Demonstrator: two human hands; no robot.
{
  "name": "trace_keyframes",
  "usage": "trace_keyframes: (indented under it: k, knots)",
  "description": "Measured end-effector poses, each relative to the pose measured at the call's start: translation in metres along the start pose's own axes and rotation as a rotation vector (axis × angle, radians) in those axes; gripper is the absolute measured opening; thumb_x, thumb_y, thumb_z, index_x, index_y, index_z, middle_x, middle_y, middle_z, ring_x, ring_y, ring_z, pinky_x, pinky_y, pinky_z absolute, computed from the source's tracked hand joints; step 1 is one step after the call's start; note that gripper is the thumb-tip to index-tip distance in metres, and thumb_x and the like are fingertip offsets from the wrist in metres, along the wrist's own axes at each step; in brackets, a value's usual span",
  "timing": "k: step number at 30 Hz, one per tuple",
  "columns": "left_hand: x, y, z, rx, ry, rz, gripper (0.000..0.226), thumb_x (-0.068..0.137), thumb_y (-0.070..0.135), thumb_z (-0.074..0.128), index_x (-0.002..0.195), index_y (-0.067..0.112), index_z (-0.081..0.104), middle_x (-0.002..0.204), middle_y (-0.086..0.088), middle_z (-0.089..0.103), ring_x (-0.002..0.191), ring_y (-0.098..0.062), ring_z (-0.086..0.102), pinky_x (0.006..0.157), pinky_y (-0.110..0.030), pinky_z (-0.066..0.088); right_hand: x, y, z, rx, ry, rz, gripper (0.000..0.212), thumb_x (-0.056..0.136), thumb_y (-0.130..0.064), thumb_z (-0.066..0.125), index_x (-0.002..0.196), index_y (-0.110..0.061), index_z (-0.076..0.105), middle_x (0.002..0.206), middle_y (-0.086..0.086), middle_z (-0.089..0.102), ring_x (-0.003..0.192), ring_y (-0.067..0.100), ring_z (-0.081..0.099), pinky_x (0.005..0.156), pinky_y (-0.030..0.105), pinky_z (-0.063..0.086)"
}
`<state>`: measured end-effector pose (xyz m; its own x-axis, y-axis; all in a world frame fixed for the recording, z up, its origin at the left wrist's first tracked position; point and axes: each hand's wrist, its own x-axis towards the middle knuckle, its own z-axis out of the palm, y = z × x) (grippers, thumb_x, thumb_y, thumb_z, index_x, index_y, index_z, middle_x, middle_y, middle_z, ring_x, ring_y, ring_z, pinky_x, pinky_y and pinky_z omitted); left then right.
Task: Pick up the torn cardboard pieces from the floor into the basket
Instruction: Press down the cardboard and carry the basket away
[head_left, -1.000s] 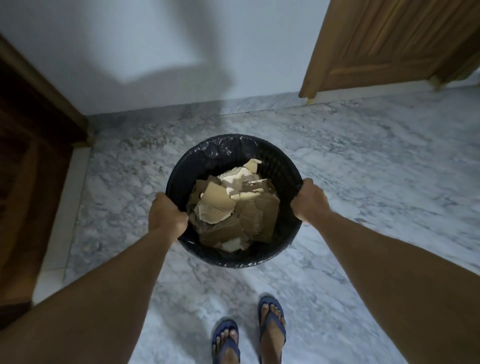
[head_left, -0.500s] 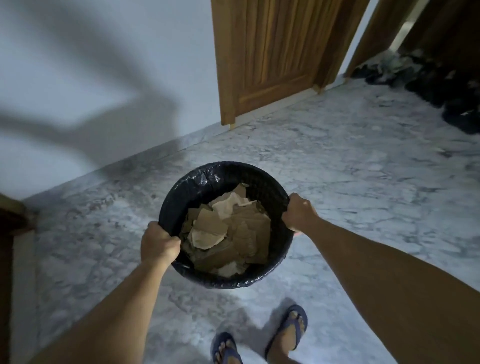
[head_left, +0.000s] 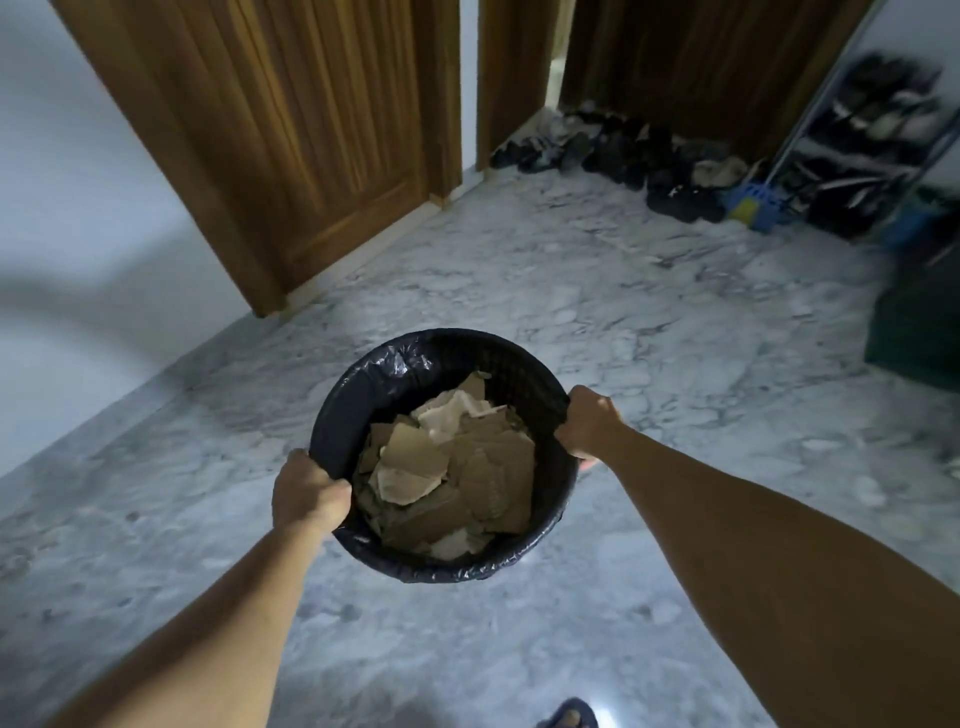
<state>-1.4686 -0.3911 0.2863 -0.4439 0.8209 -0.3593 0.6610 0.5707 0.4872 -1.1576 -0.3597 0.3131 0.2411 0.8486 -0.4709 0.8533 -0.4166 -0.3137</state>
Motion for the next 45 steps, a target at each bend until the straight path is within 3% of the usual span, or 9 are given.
trace_keyframes:
  k: [5,8,12,19,23,29,35,40,45]
  knots:
    - [-0.015,0.097,0.058,0.040,-0.036,0.099,0.024,0.075,0.004,0.057,0.098,0.000,0.055,0.094,-0.021,0.063,0.077,-0.035,0.055,0.061,-0.034,0.041,0.026,0.086,-0.069,0.050,0.055,0.094,0.012,0.086,-0.010,0.058,0.094,-0.011,0.049,0.075,0.007,0.049,0.065,0.024,0.059,0.044,0.022,0.041]
    - [-0.025,0.149,0.085,0.043,-0.057,0.149,0.024,0.075,0.005,0.057,0.099,0.000,0.055,0.095,-0.021,0.063,0.081,-0.037,0.059,0.063,-0.035,0.045,0.039,0.130,-0.101,0.088,0.063,0.144,0.011,0.084,-0.008,0.058,0.091,-0.012,0.050,0.083,0.012,0.058,0.064,0.024,0.059,0.045,0.023,0.045]
    - [-0.036,0.217,0.118,0.071,-0.085,0.232,0.026,0.077,0.006,0.057,0.102,0.001,0.054,0.097,-0.020,0.062,0.081,-0.037,0.057,0.062,-0.035,0.043,0.061,0.184,-0.140,0.110,0.109,0.167,0.015,0.084,-0.011,0.059,0.096,-0.010,0.051,0.099,0.017,0.063,0.080,0.031,0.062,0.059,0.028,0.048]
    - [-0.036,0.333,0.188,0.099,-0.165,0.377,0.026,0.079,0.008,0.059,0.104,0.001,0.054,0.096,-0.018,0.062,0.077,-0.032,0.055,0.054,-0.033,0.039,0.107,0.276,-0.197,0.201,0.127,0.256,0.018,0.087,-0.010,0.059,0.103,-0.003,0.055,0.089,0.016,0.059,0.053,0.021,0.055,0.038,0.023,0.042]
    - [-0.029,0.396,0.232,0.122,-0.220,0.434,0.024,0.079,0.005,0.057,0.102,-0.002,0.054,0.091,-0.018,0.060,0.070,-0.029,0.052,0.044,-0.027,0.031,0.137,0.320,-0.225,0.240,0.141,0.331,0.020,0.089,-0.010,0.061,0.104,-0.007,0.049,0.108,0.022,0.060,0.053,0.017,0.050,0.041,0.024,0.043]
    - [-0.018,0.514,0.305,0.138,-0.310,0.492,0.021,0.079,0.005,0.058,0.099,-0.003,0.055,0.084,-0.015,0.058,0.069,-0.030,0.053,0.043,-0.028,0.032,0.200,0.392,-0.285,0.295,0.164,0.420,0.022,0.088,-0.009,0.062,0.105,-0.009,0.048,0.113,0.023,0.059,0.057,0.021,0.055,0.031,0.020,0.041]
    - [-0.034,0.622,0.366,0.199,-0.359,0.564,0.016,0.081,0.003,0.057,0.096,-0.001,0.054,0.086,-0.019,0.059,0.062,-0.025,0.049,0.046,-0.029,0.035,0.247,0.470,-0.343,0.357,0.195,0.496,0.028,0.088,-0.008,0.061,0.113,-0.007,0.050,0.109,0.021,0.058,0.070,0.032,0.069,0.057,0.042,0.062]
    - [-0.065,0.710,0.441,0.147,-0.392,0.574,0.034,0.085,0.001,0.055,0.118,-0.002,0.051,0.115,-0.024,0.058,0.102,-0.037,0.058,0.071,-0.033,0.043,0.292,0.554,-0.389,0.351,0.216,0.528,0.031,0.087,-0.012,0.065,0.114,-0.007,0.051,0.110,0.020,0.059,0.078,0.033,0.067,0.058,0.041,0.061]
    - [-0.094,0.792,0.528,0.157,-0.397,0.549,0.034,0.086,0.003,0.055,0.120,-0.002,0.050,0.116,-0.025,0.058,0.102,-0.038,0.059,0.077,-0.039,0.049,0.337,0.650,-0.437,0.304,0.215,0.543,0.037,0.086,-0.019,0.065,0.117,-0.006,0.050,0.114,0.019,0.059,0.099,0.036,0.063,0.078,0.041,0.058]
